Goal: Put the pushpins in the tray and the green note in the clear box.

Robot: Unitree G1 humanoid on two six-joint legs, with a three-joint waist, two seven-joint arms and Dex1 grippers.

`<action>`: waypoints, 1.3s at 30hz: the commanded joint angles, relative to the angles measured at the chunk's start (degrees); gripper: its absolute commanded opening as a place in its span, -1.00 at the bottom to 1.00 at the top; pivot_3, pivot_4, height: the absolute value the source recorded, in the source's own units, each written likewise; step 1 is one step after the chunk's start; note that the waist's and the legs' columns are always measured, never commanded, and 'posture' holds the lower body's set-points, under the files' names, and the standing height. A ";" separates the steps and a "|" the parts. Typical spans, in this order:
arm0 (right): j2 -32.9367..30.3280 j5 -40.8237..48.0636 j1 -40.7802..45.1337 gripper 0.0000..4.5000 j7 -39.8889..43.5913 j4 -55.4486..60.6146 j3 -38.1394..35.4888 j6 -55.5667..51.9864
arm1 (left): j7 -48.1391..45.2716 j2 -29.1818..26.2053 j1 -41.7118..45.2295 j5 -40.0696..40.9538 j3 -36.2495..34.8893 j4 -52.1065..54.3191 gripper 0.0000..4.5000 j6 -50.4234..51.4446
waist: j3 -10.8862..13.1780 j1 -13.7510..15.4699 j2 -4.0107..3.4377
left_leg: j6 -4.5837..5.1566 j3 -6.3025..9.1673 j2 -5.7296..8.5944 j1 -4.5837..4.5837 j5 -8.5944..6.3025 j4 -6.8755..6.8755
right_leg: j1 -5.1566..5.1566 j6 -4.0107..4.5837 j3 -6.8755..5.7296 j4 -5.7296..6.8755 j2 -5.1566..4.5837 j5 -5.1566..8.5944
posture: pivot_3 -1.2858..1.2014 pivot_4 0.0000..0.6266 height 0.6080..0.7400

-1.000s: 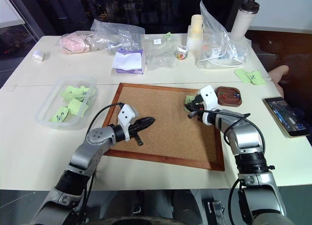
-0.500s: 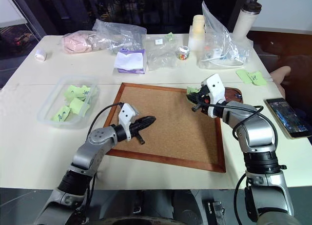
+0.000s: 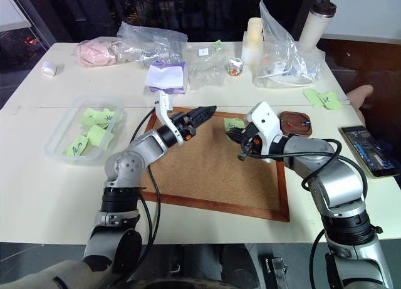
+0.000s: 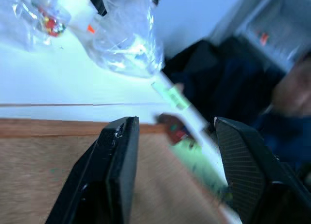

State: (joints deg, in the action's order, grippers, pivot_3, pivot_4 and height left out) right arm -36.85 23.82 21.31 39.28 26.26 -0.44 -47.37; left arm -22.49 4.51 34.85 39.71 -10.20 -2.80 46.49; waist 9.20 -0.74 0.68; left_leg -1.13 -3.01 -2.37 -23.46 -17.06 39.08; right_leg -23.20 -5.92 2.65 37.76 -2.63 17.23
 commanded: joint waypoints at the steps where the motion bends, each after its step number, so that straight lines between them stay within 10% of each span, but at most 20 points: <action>1: -1.07 0.06 0.03 -1.00 -0.14 3.38 0.51 0.43 | 3.68 1.55 2.58 5.62 -3.37 -1.51 0.30 4.46 | 0.01 0.03 0.01 | 0.00 0.00 0.00 0.00 0.00 0.00 | 0.00 0.00 0.00 0.00 0.00 0.00 | 0.03 -0.52 1.00; 22: -2.79 0.45 0.53 -1.00 -0.10 6.63 1.92 0.16 | 7.48 1.74 3.83 14.51 -4.60 -4.62 0.30 21.66 | 0.03 0.06 0.05 | -0.02 0.04 0.07 -0.01 0.01 -0.01 | 0.01 0.00 -0.03 -0.03 -0.02 0.00 | 0.03 -0.52 1.00; 28: -2.82 0.51 0.58 -1.00 -0.21 6.82 1.93 0.05 | 7.63 1.46 3.25 13.81 -3.80 -4.35 -0.98 21.48 | 0.03 0.07 0.05 | -0.03 0.04 0.08 -0.01 0.01 -0.01 | 0.01 0.00 -0.03 -0.03 -0.03 0.00 | 0.03 -0.52 1.00; 39: -3.69 4.92 3.56 -1.00 -0.60 7.48 -4.96 -3.12 | 5.20 -2.08 2.19 6.76 -0.16 -5.31 -0.98 13.11 | 0.03 0.06 0.04 | -0.04 0.04 0.08 -0.01 0.02 -0.01 | 0.01 0.00 -0.03 -0.03 -0.03 0.00 | 0.03 -0.52 1.00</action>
State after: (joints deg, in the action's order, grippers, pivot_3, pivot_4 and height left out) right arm -39.61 26.98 22.94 39.12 31.50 -1.33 -50.14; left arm -15.72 2.68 37.43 47.98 -11.87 -8.95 61.92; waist 9.23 -0.68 0.72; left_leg -1.17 -2.98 -2.29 -23.46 -17.04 39.07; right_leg -23.20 -5.92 2.62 37.73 -2.66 17.23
